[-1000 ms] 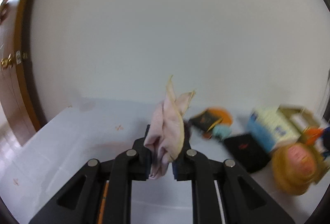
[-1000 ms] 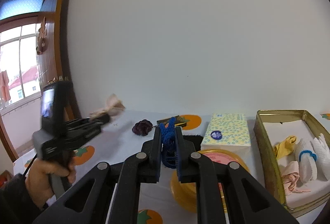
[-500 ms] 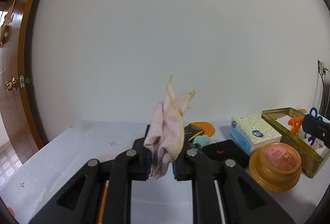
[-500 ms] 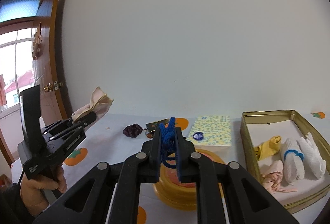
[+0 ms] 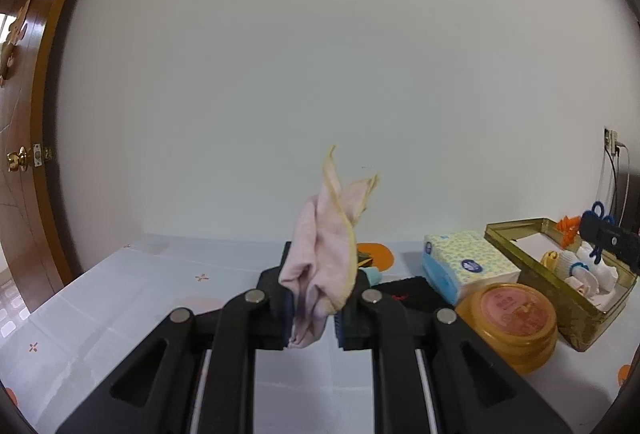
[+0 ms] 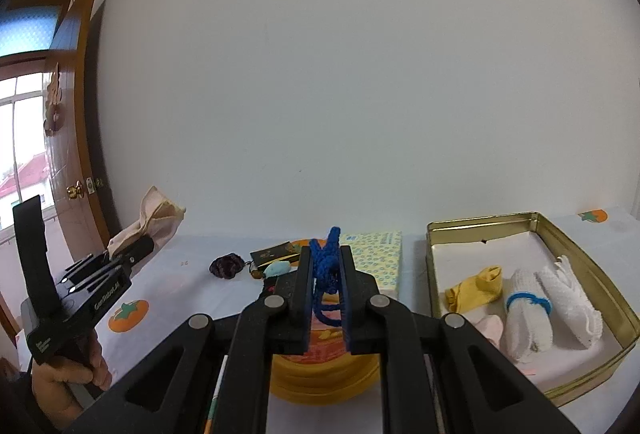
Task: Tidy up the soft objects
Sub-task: 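Grasp the light pink cloth with the left gripper and lift it while the right gripper holds the toy, then carry the pink cloth and blue toy over the gold tray with both grippers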
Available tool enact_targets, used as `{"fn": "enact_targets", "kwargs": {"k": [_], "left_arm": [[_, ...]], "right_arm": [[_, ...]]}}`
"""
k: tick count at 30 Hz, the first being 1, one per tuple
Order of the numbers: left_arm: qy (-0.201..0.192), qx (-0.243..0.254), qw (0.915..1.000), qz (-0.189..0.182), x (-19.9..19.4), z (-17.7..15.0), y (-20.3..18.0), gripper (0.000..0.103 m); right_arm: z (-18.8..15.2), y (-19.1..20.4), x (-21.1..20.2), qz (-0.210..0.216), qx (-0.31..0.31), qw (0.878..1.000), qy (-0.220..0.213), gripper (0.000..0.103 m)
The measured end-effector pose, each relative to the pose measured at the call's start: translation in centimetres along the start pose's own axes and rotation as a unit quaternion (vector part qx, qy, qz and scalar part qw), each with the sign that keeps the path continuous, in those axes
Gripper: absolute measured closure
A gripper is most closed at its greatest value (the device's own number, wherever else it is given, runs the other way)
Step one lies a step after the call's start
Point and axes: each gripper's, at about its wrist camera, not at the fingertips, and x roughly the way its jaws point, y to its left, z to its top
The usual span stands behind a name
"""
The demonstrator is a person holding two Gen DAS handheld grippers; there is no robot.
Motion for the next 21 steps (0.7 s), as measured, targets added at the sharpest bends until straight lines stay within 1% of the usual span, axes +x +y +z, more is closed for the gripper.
{"fn": "enact_targets", "kwargs": {"k": [14, 21], "left_arm": [[-0.01, 0.003, 0.9996, -0.028, -1.8, -0.2, -2.9, 0.09], [-0.003, -0.008, 0.9989, -0.045, -1.9, -0.2, -4.4, 0.09]], "right_arm": [[0.4, -2.7, -2.6, -0.023, 0.008, 1.0, -0.015, 0.091], [0.8, -4.8, -3.5, -0.037, 0.02, 0.999, -0.021, 0.091]]}}
